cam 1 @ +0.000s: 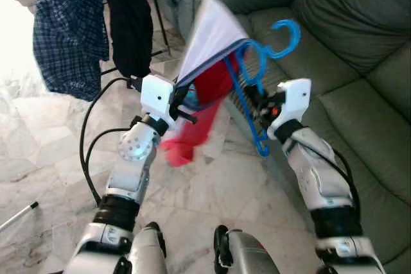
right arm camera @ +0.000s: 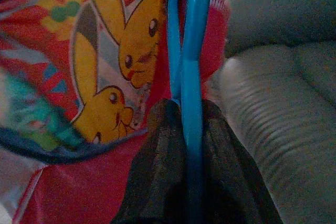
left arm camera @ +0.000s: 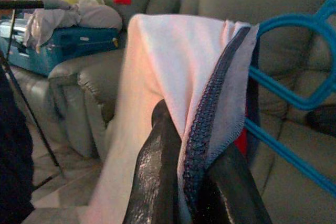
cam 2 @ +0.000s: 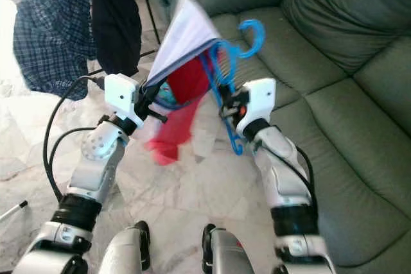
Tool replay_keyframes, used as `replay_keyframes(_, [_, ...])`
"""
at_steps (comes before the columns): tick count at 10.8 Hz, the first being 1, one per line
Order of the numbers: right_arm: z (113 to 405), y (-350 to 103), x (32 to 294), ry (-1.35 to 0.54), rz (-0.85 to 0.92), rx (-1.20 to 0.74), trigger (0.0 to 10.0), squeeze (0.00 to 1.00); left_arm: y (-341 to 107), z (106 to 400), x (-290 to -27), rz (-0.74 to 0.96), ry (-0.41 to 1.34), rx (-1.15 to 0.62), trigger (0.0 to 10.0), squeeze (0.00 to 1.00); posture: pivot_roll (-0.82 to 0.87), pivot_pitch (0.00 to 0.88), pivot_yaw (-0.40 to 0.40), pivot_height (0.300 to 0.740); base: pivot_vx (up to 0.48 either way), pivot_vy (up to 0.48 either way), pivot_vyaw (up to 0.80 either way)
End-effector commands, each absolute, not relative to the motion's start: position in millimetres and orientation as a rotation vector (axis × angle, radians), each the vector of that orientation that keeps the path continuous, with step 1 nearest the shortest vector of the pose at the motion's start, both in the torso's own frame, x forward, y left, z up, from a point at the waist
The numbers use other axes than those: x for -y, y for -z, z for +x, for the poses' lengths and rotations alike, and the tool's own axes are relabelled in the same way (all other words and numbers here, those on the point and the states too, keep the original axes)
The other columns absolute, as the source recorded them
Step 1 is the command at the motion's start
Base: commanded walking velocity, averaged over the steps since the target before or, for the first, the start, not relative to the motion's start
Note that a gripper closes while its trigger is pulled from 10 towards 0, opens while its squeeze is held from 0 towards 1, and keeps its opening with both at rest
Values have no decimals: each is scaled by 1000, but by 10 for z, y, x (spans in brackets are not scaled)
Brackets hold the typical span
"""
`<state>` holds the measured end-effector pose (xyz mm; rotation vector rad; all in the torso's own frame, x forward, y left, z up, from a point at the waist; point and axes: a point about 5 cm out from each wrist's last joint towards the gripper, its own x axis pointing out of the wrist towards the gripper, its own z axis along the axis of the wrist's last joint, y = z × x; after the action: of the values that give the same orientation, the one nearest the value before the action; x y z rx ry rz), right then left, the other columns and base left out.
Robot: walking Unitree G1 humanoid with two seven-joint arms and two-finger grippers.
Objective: Hang hanger
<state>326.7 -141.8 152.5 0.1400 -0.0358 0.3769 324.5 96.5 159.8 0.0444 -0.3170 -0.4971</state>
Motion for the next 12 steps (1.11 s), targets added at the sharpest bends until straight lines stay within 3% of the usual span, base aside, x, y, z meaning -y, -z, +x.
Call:
replay_keyframes(1, [3343, -1628, 1527, -281, 208, 66, 10000, 0, -1573, 3184, -912, 25, 535, 309, 0, 0, -16, 198, -1, 740, 0, 0, 0])
replay_keyframes(5, [3569, -1867, 1765, -56, 452, 157, 10000, 0, -1514, 3078, -733, -6, 617, 285, 0, 0, -19, 198, -6, 740, 0, 0, 0])
replay_keyframes(6, [3615, -1953, 1748, -74, 459, 185, 10000, 0, -1492, 3038, -686, -13, 651, 274, 0, 0, -17, 198, -8, 740, 0, 0, 0])
replay_keyframes(10, [3595, -1946, 1581, -172, 305, 205, 10000, 0, -1507, 3020, -631, -10, 658, 278, 0, 0, -21, 200, -13, 740, 0, 0, 0])
replay_keyframes(12, [3518, -1981, 1446, -279, 149, 293, 10000, 0, -1486, 2972, -587, -20, 717, 259, 0, 0, -19, 198, -15, 740, 0, 0, 0])
